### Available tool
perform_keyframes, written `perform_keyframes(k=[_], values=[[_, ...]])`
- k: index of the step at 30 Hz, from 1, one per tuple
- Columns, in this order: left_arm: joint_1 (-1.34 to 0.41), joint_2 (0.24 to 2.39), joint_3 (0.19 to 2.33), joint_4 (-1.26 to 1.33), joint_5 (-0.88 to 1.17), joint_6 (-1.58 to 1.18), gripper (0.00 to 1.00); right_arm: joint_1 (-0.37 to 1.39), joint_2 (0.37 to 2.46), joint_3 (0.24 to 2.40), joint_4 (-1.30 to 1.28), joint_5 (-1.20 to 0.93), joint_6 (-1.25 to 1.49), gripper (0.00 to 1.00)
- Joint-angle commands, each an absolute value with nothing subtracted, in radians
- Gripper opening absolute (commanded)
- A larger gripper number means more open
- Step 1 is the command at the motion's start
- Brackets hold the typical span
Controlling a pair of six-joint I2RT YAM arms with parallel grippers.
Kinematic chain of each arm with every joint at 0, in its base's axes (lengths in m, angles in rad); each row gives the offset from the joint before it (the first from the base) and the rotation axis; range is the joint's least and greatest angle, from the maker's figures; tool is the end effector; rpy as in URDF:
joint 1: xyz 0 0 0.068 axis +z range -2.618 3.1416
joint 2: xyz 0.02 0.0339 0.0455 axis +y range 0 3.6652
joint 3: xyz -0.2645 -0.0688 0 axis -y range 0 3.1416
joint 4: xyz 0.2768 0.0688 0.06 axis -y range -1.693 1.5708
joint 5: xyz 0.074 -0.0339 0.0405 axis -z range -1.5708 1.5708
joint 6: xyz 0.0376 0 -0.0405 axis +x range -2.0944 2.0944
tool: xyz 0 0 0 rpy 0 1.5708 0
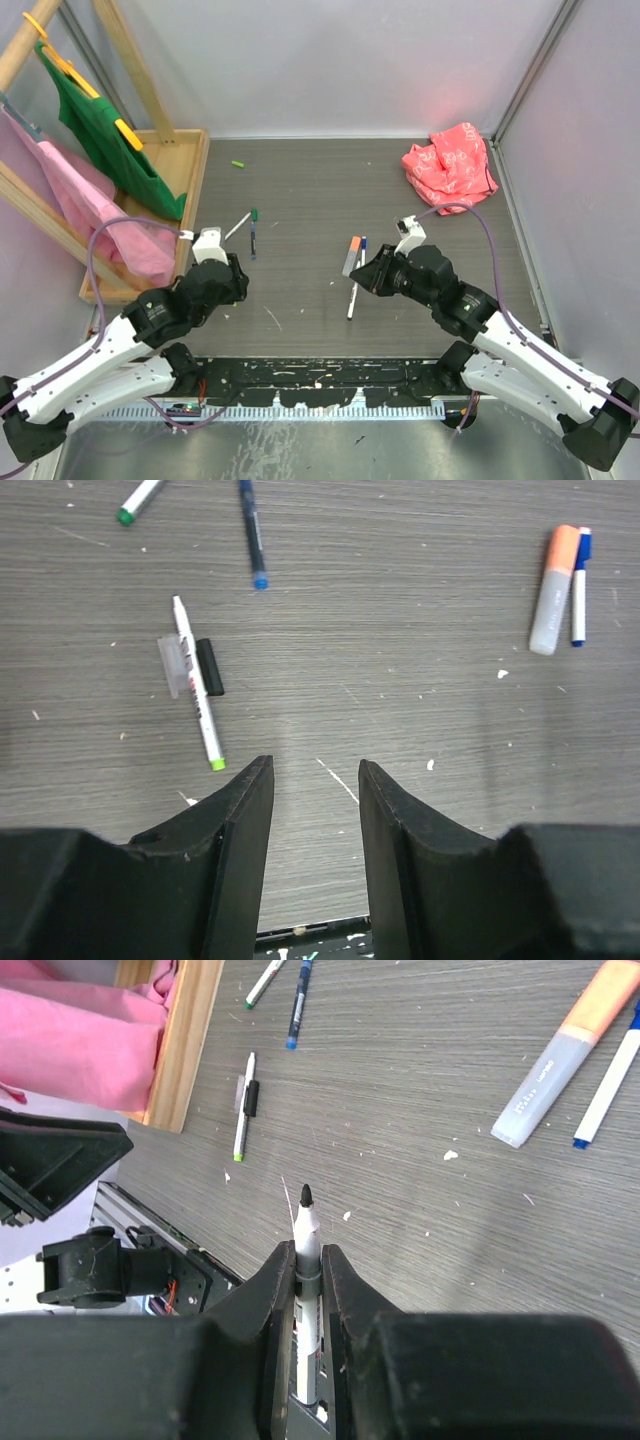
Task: Insert the pens into the pen caps
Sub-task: Move the pen cap to the center of the board.
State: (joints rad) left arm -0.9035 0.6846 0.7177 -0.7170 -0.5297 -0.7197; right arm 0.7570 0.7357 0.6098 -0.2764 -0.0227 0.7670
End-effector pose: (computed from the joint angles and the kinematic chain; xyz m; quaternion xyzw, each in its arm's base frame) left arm 0.1215 -0.1236 0.2826 -0.0318 0.8784 -0.1376 0.4566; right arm 0.1511 0.1440 0.2721 -0.0021 0.8341 0.3876 0.3925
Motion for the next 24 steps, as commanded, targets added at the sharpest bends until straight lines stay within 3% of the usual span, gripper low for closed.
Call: perform_keyframes(k=[1,9,24], values=[[-0.844,0.706,0.755,-0.729,-0.528,-0.716,0.41,0.759,0.691,0.617,-0.316,-0.010,0.737,0.02],[-0.675,0.843,0.749,-0.721,-0.424,-0.712,0.40,0.758,0.655,0.610,-0.371,-0.019,0.736,0.01],[-0.585,1.124,0.758,-0.601,-0.350,-0.684,0.39,0.758,0.634,0.575,-0.377,-0.017,0.757,0.01]])
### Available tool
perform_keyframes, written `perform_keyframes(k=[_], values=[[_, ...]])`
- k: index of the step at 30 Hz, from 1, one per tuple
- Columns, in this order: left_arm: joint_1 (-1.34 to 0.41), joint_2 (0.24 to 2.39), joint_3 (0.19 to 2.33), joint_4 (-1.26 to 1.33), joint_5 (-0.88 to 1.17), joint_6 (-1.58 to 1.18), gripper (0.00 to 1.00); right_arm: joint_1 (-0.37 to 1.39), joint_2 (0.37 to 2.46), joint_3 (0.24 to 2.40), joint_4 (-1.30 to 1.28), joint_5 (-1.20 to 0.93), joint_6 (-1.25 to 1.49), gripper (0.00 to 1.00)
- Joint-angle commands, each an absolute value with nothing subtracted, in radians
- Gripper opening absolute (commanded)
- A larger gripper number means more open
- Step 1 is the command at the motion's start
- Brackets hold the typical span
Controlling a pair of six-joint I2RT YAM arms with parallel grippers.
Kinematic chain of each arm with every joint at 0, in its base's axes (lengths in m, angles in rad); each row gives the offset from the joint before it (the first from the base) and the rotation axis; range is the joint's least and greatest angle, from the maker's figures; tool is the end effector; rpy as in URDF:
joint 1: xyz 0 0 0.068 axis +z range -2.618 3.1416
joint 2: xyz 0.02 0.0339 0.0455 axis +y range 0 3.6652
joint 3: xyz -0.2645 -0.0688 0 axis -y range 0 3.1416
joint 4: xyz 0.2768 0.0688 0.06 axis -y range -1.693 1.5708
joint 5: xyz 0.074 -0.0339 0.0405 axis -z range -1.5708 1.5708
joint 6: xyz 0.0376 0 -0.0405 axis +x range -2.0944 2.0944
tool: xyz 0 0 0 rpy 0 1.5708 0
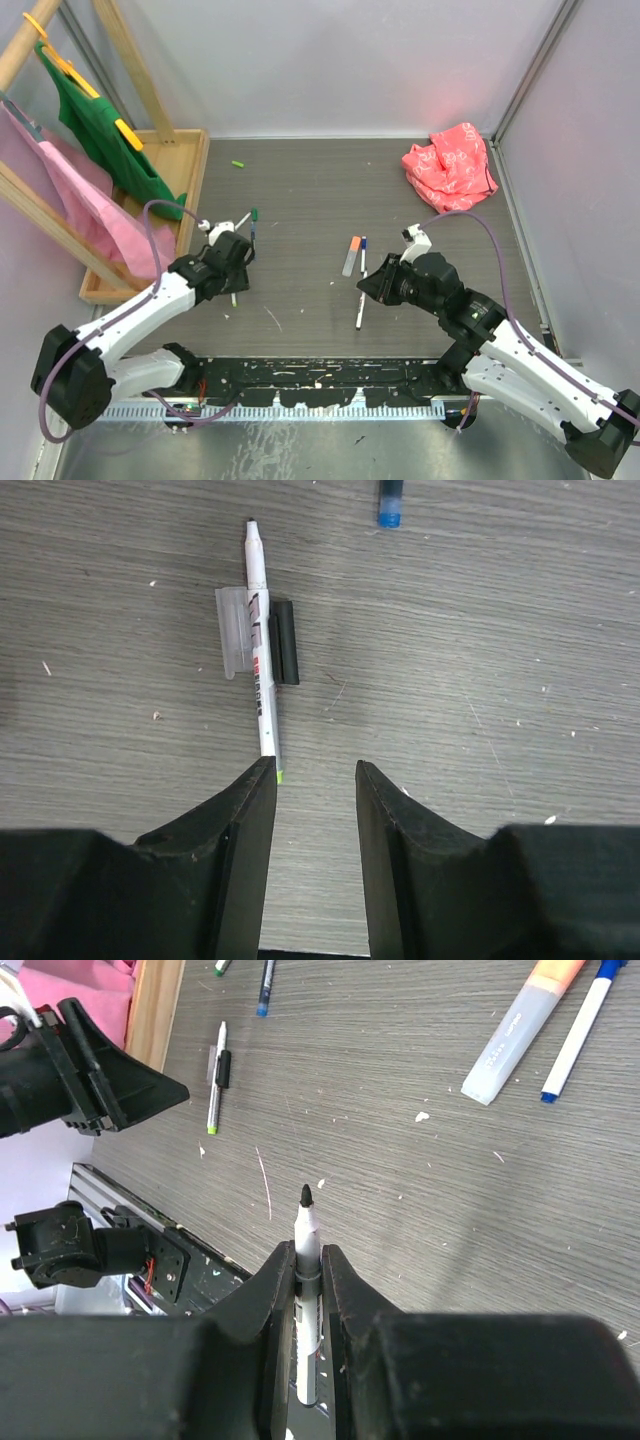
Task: Insert the pens into the pen caps
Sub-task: Move the pen cap to the center of the board.
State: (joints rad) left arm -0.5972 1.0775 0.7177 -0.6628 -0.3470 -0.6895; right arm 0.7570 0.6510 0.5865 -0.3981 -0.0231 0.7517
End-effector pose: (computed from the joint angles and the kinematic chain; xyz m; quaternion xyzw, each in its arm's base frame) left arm 0.1990 -0.1199 0.2118 -0.0904 0.9451 -0.0270 0.3130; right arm 0.1372 0.1308 0.2660 -0.0083 0.8503 0.3675 0.3767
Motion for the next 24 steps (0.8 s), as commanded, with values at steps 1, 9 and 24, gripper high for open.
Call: perform_keyframes(k=[1,9,24], values=[[-0.581,1.140,0.757,-0.589,-0.351,-0.684,0.39,0.759,0.634,0.573,-0.377,-0.017,0.758,0.01],[-0.513,1.260,0.773,-0.506,-0.306,-0.655,0.37,0.758,0.629,0.566,-0.377,-0.014,0.758,0.01],[-0.487,1.406,0.806,-0.462,-0.318,-0.616,0.35,0.759,0.599,0.541,-0.389,-0.017,0.770,0.00]])
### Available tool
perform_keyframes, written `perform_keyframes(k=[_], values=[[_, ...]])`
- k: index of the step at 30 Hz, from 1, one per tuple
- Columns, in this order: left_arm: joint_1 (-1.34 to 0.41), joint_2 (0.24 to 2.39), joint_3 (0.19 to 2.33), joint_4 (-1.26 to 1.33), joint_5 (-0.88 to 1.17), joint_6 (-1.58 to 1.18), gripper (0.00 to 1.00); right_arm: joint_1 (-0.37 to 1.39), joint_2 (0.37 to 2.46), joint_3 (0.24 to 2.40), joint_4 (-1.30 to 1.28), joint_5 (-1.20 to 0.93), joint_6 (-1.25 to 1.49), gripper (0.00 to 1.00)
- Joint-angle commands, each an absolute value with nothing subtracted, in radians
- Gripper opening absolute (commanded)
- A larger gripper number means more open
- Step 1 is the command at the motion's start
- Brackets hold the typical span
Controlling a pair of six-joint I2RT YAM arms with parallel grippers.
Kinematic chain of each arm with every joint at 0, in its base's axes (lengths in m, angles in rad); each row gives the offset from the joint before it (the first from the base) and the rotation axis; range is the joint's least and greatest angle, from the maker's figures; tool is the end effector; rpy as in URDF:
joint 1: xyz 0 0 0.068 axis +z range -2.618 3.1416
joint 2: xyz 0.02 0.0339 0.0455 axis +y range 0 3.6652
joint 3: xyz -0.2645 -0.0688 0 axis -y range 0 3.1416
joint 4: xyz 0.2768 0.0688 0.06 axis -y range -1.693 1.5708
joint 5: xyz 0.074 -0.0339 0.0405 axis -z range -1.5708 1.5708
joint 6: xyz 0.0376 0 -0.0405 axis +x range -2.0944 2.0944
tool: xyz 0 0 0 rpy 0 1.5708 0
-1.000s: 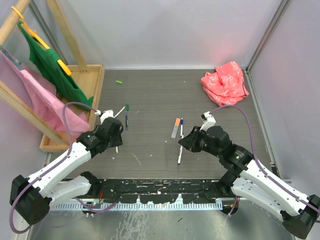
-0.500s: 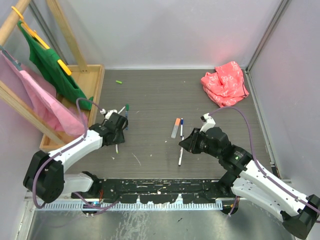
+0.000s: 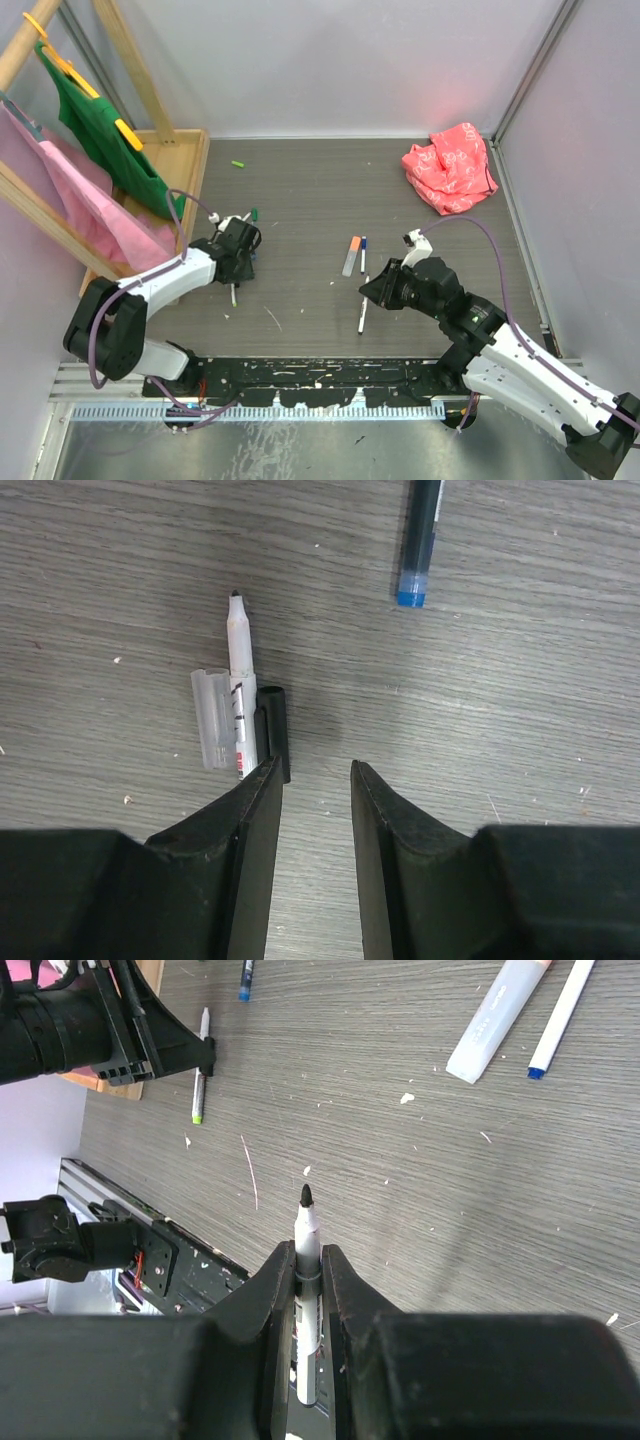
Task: Insert the pens into the pen caps
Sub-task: Move the pen cap to the center of the board.
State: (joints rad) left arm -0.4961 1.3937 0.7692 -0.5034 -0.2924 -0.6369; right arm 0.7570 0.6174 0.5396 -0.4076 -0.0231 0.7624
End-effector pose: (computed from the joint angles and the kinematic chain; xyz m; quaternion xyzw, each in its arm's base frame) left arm 0.2516 -0.1238 0.1613 -0.0998 0.9605 0.0033 0.2596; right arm 0.1329 0.1268 0.2529 -0.0037 0.8563 0.3628 0.3676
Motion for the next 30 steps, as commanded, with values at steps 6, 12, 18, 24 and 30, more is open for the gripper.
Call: perform_keyframes(k=[6,12,18,24,30], values=[[-0.482,1.427,0.806,-0.464,-0.331,-0.609,0.34,0.759,0.597,0.541,-0.391,-0.015,0.772,0.00],[-0.478,1.437,0.807,-0.466,-0.343,-0.602,0.34,0.759,0.598,0.539,-0.390,-0.017,0.777,0.00],[-0.468,1.442,0.803,-0.463,-0.345,-0.595,0.34,0.758,0.602,0.542,-0.391,-0.018,0.780,0.00],[-0.461,1.458,0.793,-0.450,-0.340,-0.592,0.34,0.759,0.607,0.542,-0.388,-0.020,0.781,0.00],[-0.459,1.489,0.800,-0.438,-0.330,-0.586,0.33,0.759,0.608,0.537,-0.386,-0.023,0.782,0.00]])
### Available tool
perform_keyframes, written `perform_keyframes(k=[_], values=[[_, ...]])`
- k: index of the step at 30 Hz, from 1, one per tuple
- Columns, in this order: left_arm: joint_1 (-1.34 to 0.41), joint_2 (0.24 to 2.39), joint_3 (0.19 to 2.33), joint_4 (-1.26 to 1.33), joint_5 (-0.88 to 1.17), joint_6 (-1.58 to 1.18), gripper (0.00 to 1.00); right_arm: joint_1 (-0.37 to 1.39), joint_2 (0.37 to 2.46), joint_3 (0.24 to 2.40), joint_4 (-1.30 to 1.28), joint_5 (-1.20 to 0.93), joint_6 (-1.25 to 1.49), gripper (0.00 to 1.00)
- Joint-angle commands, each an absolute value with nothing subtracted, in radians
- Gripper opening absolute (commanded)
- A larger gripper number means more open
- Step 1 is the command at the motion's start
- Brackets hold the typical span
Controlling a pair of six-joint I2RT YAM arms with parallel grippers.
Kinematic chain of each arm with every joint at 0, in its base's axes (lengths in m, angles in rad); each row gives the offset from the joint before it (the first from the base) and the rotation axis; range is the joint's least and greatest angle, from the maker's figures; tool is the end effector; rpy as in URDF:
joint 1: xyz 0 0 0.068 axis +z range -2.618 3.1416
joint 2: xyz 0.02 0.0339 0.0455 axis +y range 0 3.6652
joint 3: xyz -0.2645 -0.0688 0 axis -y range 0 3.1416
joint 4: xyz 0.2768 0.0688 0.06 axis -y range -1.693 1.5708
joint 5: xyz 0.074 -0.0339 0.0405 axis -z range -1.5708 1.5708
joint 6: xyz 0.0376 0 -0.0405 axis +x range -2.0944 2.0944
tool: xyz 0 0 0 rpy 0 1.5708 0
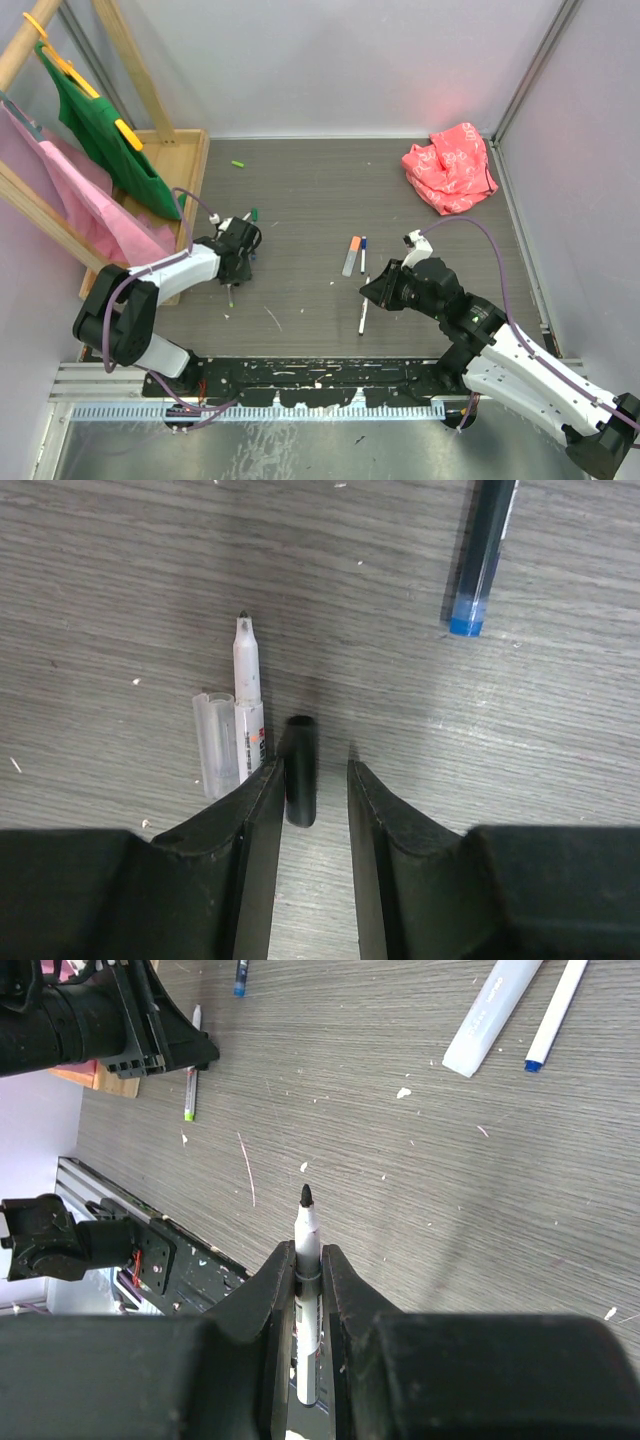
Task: Insert the pens into the pen caps
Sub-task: Move the pen cap to the center of the board.
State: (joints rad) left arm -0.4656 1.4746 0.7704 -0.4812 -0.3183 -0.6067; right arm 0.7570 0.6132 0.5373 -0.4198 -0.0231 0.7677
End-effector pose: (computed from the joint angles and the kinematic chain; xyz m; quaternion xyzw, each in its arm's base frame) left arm 0.2605 -0.1177 0.1416 -0.0986 0.9645 0.0371 0.2420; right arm 0.1320 0.1259 0.2515 -0.0013 0.8589 0.3608 0.3634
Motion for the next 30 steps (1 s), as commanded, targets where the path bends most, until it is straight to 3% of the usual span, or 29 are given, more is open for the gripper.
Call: perform_keyframes(k=[1,15,21,30], values=[[-0.459,1.491,0.802,-0.437,-0.329,-0.585,0.32,0.759,0.608,0.537,-0.387,-0.023,0.782,0.00],[-0.457,1.508,0.812,-0.437,-0.304,-0.575,0.12,0.759,0.602,0.534,-0.386,-0.025,0.783,0.00],[-0.468,1.443,0.807,-0.414,-0.186,-0.565,0.06,0.759,0.599,0.541,-0.389,-0.014,0.776,0.00],[-0.644,1.319,0.813,-0.394,-0.117,-0.622,0.05,0.759,0.604,0.554,-0.394,0.003,0.770,0.00]])
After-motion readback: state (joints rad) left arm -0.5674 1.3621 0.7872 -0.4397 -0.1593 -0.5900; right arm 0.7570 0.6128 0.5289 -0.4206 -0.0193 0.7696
